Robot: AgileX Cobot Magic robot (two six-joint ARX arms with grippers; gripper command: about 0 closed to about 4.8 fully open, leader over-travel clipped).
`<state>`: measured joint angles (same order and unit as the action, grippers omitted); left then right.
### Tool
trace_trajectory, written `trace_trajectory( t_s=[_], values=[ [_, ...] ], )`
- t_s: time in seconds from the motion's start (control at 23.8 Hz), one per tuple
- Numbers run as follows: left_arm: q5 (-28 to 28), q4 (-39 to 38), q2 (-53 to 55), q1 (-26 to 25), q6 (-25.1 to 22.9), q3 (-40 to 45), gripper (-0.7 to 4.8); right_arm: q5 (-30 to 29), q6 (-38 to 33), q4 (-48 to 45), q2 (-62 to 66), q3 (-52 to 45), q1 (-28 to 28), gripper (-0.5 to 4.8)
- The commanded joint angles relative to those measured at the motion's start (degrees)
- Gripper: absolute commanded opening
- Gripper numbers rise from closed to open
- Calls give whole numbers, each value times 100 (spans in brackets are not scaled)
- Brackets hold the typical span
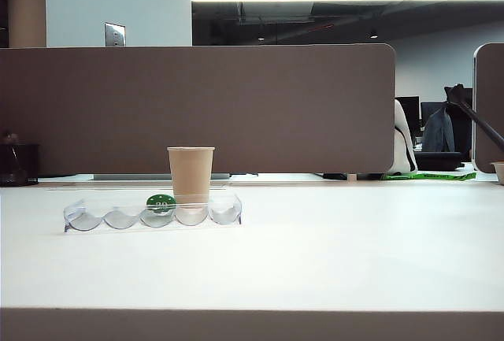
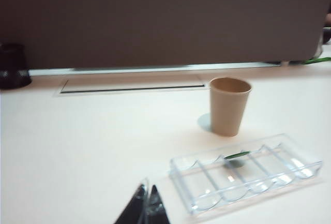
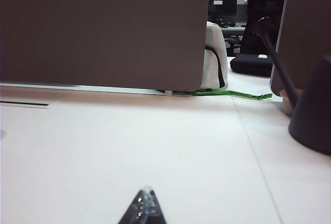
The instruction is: Pick up the chip with the greater value and put it into the paper cup.
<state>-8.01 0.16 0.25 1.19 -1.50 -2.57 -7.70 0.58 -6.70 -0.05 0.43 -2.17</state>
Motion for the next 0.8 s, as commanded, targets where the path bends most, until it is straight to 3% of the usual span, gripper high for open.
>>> trace_trajectory(
  t_s=[0.04,0.38,0.8],
  values=[
    [181,334,4,2,151,216,-5,-11,116,-129,-7,-4,2,-2],
    [332,776,4,2,267,214,-5,-13,116,-133,-7,-4,4,-2],
    [435,763,4,2,389,214,-5,20,114,-518,-7,-4,2,-2]
  ],
)
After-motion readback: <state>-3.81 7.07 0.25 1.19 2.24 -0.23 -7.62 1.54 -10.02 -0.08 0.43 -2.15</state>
